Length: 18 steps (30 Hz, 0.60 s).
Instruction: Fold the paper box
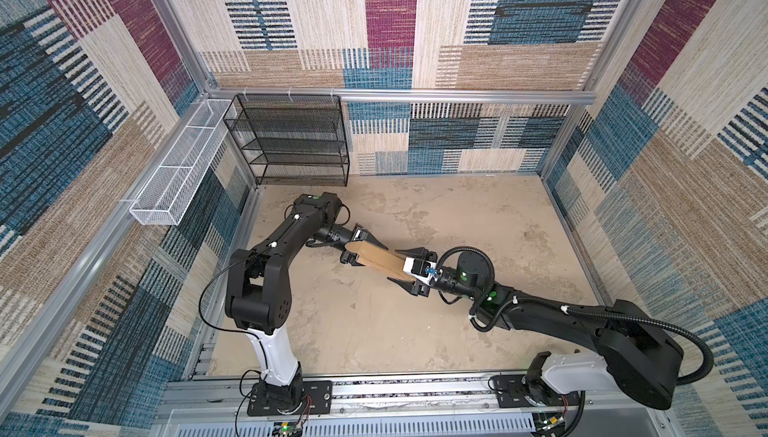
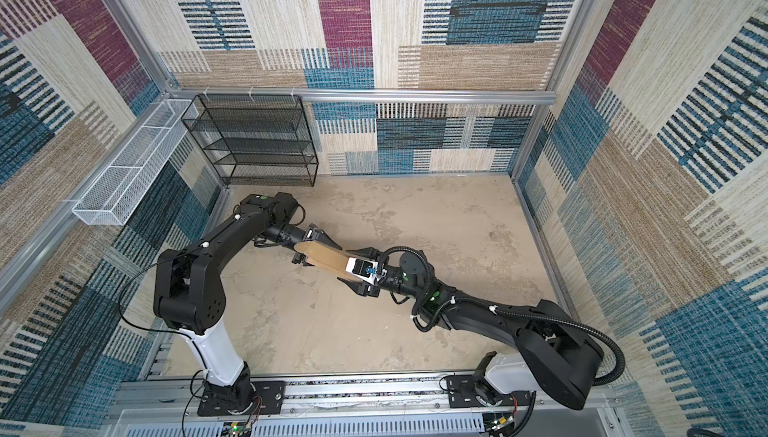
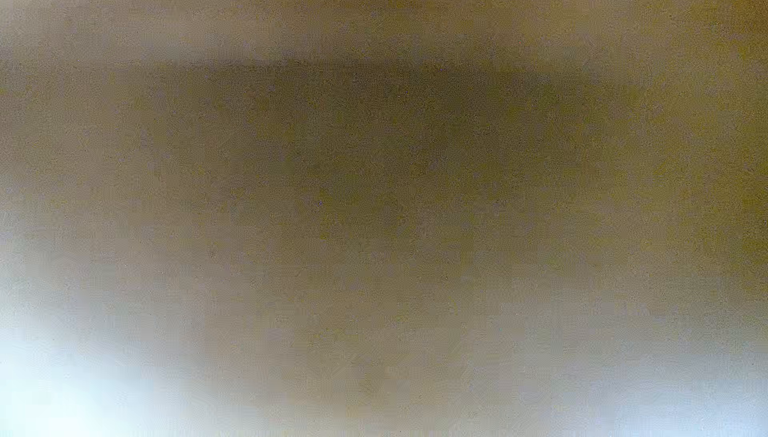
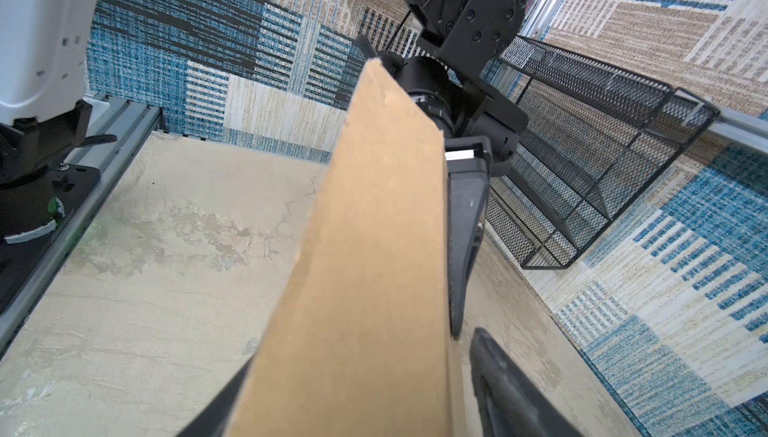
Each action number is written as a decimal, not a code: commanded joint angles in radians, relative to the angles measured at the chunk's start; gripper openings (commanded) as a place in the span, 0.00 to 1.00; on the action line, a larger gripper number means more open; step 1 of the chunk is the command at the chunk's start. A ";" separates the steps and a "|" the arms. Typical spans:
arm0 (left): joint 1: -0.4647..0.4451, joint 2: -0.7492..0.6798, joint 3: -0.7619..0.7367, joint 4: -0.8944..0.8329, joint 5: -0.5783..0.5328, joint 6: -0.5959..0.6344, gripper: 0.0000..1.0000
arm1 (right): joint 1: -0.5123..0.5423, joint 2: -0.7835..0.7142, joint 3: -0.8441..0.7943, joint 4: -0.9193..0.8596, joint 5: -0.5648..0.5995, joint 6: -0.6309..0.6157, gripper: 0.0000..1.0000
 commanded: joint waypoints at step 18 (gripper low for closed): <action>-0.003 0.004 0.039 -0.068 0.005 0.036 0.19 | -0.001 -0.044 -0.049 0.065 -0.008 0.031 0.76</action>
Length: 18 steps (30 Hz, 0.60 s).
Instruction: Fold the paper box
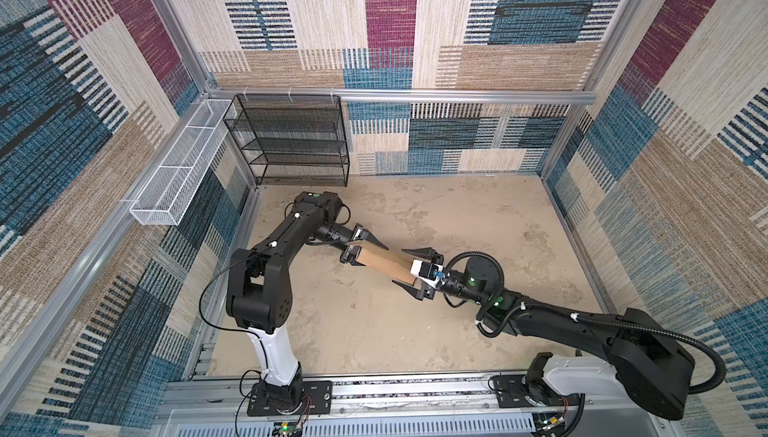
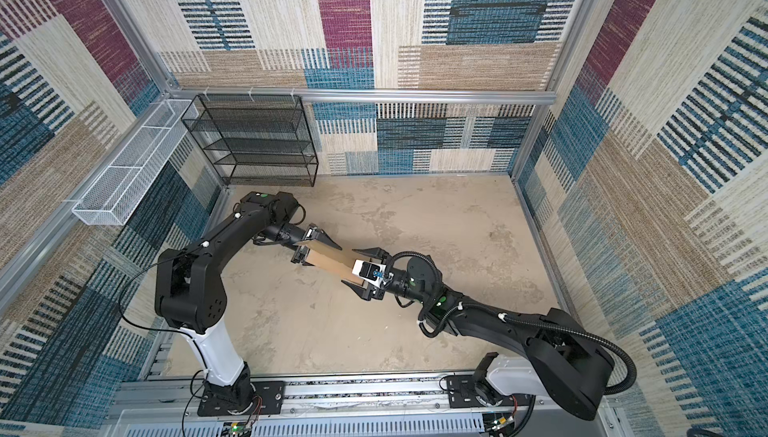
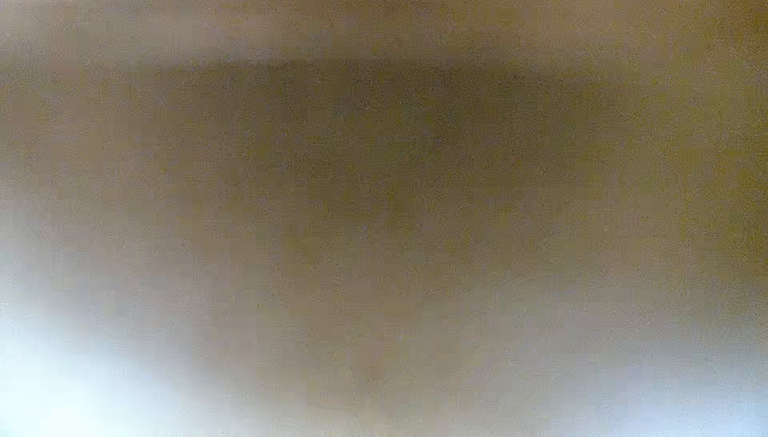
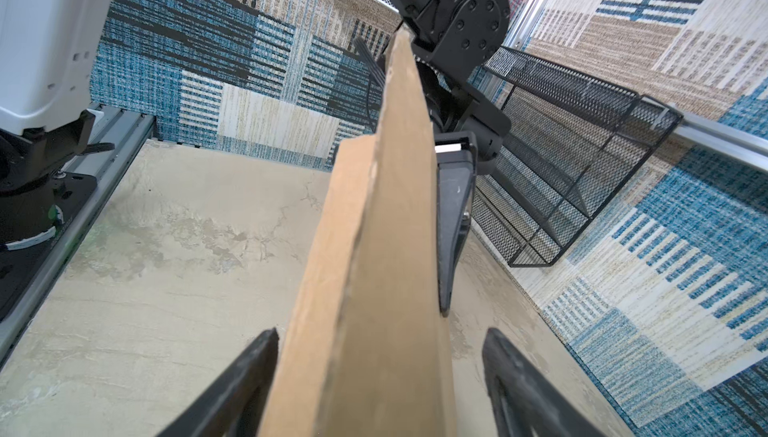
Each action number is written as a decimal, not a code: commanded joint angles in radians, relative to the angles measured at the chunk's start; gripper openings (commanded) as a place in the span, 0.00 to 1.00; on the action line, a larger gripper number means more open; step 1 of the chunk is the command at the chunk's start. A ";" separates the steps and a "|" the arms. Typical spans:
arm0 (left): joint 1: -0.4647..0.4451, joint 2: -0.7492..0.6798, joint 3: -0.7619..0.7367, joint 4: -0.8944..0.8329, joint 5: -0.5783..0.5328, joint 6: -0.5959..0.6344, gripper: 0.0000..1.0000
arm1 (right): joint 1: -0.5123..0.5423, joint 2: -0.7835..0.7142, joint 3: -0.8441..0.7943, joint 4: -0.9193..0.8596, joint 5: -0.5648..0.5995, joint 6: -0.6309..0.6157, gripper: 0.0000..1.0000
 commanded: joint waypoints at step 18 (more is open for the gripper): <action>-0.003 -0.007 0.003 -0.015 0.000 0.018 0.19 | 0.000 0.087 0.072 0.071 -0.050 0.030 0.64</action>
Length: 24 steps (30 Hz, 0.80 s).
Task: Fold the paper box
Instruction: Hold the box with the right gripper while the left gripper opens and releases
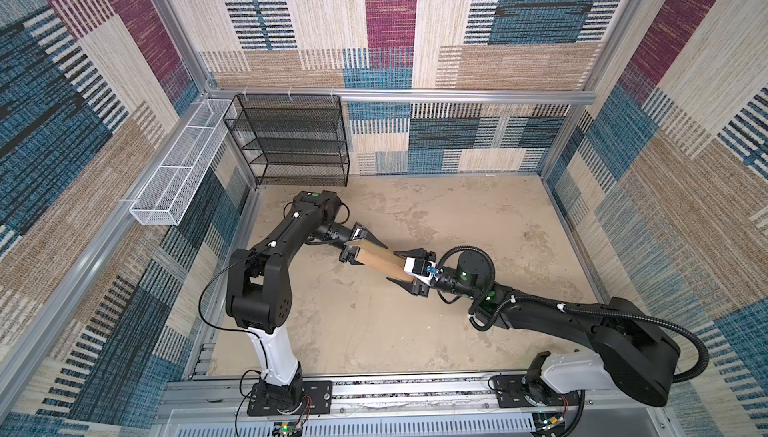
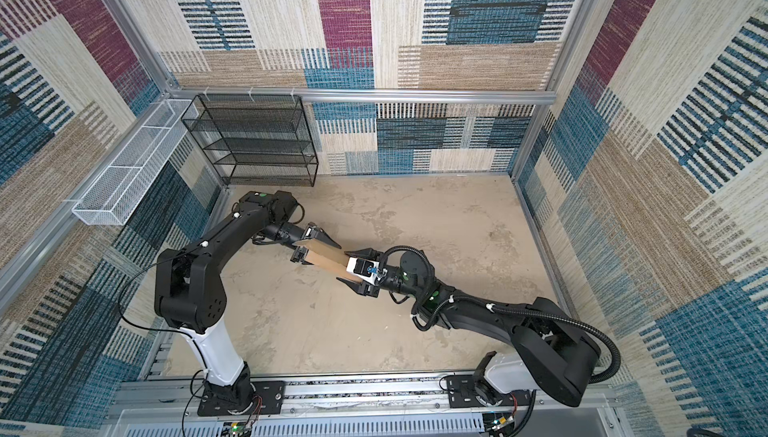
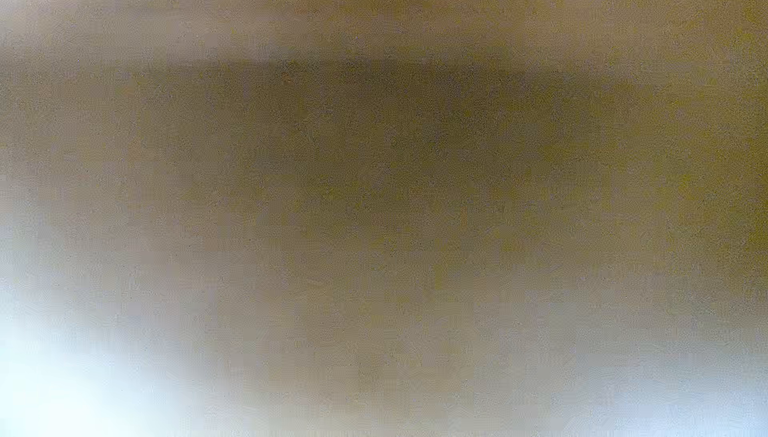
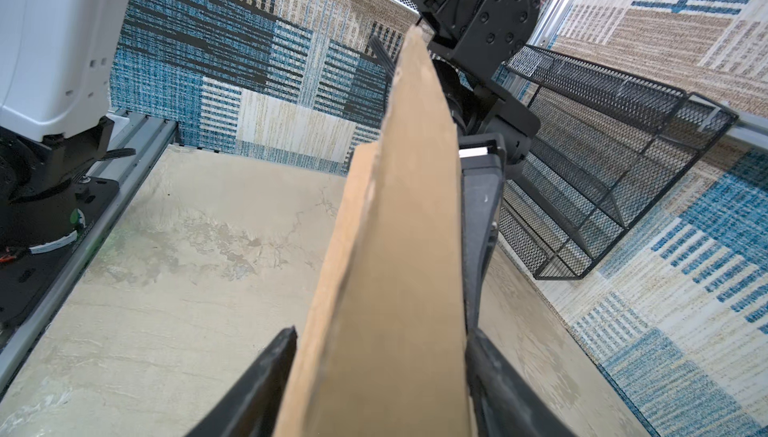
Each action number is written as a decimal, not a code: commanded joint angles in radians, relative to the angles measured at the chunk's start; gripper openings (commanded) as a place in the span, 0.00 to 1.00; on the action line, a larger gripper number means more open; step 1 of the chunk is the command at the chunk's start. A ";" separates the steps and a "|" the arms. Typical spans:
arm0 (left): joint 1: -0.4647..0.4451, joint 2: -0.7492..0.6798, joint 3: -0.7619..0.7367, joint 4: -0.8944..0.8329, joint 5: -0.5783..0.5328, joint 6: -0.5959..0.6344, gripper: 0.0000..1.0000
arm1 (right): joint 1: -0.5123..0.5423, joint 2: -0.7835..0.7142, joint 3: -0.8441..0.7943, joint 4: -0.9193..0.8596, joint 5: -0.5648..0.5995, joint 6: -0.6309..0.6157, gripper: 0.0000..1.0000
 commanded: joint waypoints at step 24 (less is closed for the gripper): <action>-0.008 0.011 0.050 -0.021 0.018 0.029 0.36 | 0.000 -0.011 0.017 0.011 0.033 -0.002 0.43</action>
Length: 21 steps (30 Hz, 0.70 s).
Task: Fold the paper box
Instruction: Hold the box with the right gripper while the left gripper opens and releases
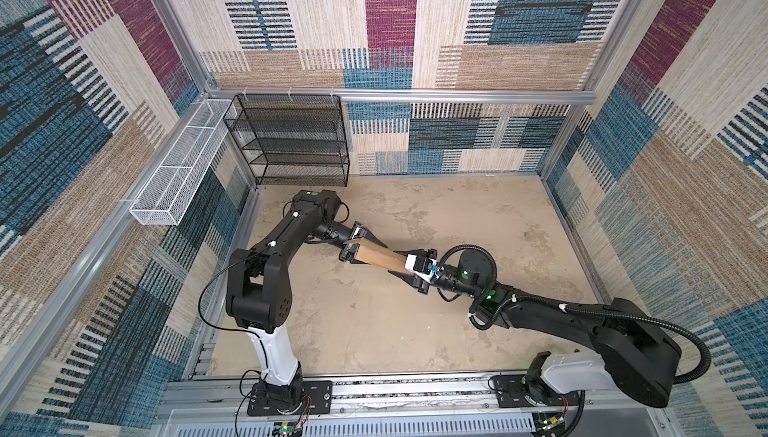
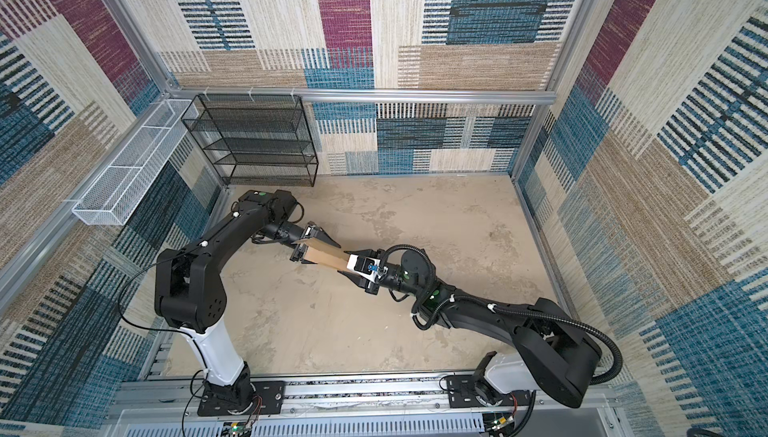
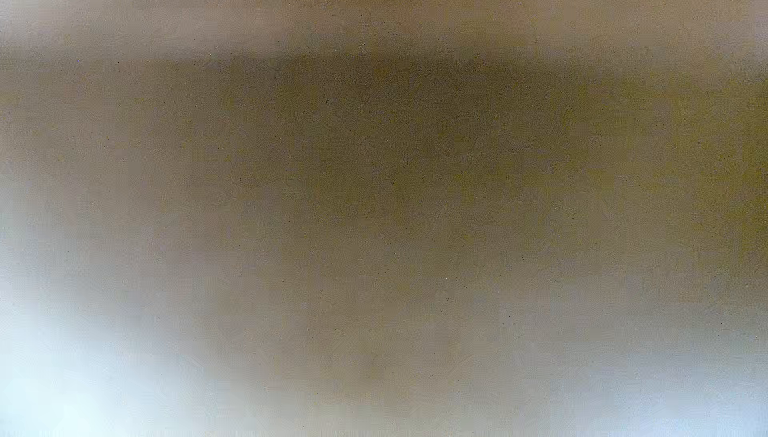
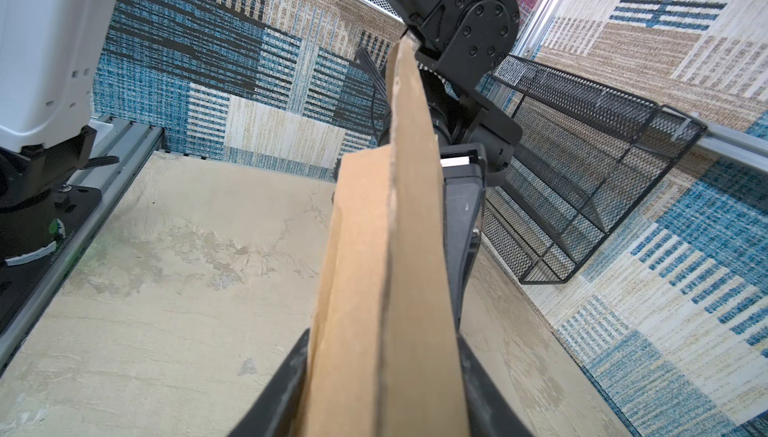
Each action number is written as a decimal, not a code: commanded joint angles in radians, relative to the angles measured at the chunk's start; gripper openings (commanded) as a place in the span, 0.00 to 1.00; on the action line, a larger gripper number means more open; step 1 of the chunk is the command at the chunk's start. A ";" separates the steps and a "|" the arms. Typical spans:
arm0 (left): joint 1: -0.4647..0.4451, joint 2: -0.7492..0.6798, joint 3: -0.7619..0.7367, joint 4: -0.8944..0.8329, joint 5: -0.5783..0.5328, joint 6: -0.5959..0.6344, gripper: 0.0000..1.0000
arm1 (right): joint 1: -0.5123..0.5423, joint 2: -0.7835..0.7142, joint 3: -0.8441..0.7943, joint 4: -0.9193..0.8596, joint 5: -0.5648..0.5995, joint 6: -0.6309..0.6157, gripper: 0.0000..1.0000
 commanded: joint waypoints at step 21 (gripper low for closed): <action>0.094 0.029 0.134 -0.040 -0.076 0.118 0.71 | 0.003 -0.044 0.000 -0.040 0.010 -0.024 0.42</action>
